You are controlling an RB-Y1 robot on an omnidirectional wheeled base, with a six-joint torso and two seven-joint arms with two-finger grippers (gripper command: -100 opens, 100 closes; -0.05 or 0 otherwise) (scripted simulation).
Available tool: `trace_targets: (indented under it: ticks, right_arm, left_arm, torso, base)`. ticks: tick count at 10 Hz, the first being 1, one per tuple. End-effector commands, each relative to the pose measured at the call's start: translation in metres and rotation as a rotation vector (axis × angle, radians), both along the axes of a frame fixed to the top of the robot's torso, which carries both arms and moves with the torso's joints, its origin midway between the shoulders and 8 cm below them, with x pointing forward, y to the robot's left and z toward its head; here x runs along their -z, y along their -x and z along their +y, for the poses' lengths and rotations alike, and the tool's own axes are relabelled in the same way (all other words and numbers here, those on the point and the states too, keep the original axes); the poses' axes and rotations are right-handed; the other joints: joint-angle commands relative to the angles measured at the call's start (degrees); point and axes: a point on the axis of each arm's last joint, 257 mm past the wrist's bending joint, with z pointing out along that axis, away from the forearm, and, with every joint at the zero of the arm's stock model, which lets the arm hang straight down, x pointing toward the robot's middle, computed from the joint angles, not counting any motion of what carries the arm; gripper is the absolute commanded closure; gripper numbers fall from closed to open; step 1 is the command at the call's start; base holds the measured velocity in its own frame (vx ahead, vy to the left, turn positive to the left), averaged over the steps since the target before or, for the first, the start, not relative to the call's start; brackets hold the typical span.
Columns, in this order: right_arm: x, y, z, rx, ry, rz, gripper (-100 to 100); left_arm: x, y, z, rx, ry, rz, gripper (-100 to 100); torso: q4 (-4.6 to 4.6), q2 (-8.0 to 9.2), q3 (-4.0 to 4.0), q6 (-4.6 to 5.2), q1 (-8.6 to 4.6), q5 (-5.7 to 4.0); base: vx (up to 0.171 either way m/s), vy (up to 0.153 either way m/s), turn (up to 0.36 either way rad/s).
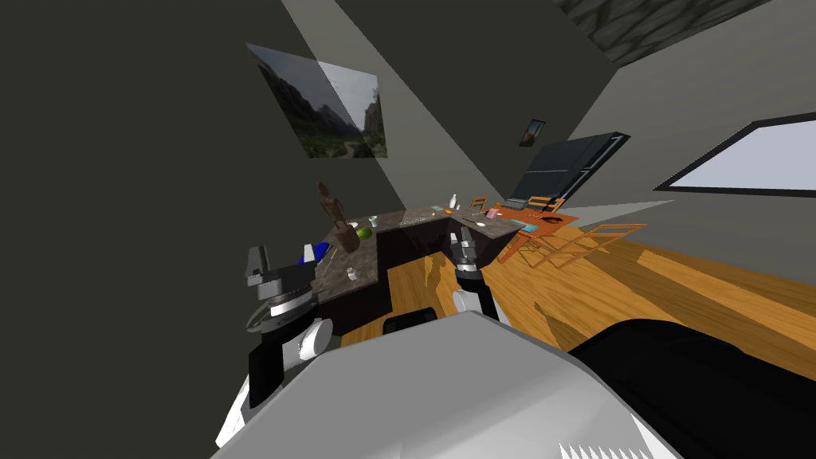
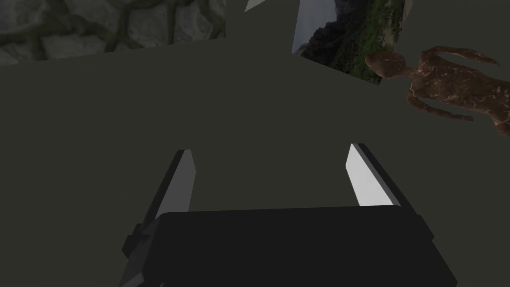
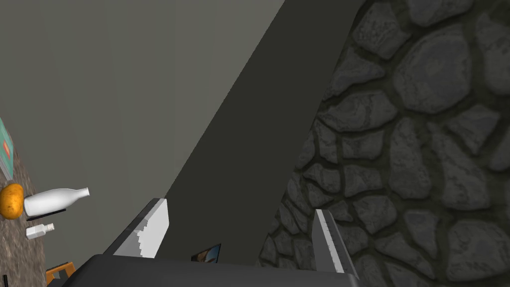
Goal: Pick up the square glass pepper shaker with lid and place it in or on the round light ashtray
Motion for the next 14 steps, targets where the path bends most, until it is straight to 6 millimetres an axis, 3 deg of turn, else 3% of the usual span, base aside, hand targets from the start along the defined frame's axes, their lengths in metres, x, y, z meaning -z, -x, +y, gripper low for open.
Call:
trace_targets:
  ticks: [1,7,12,14]
  right_arm:
    - [0.000,0.000,0.000,0.000,0.000,0.000,0]
    - [0.000,0.000,0.000,0.000,0.000,0.000,0]
    - [0.000,0.000,0.000,0.000,0.000,0.000,0]
    - [0.000,0.000,0.000,0.000,0.000,0.000,0]
  left_arm:
    - [0.012,-0.010,0.011,0.027,0.049,0.027,-100]
    - [0.069,-0.044,0.065,0.111,0.310,0.112,-100]
    - [0.110,-0.062,0.091,0.144,0.467,0.159,-100]
    - [0.135,-0.072,0.104,0.168,0.566,0.185,-100]
  torso:
    - [0.00,0.00,0.00,0.00,0.00,0.00]
    - [-0.01,-0.05,-0.03,0.00,-0.12,-0.03]
    - [0.00,-0.02,-0.01,0.00,-0.01,-0.01]
    - [0.00,0.02,0.01,0.00,0.11,0.02]
  base:
    - [0.014,-0.077,0.040]
    - [0.025,-0.102,0.041]
    - [0.014,-0.066,0.031]
    - [0.015,-0.048,0.037]
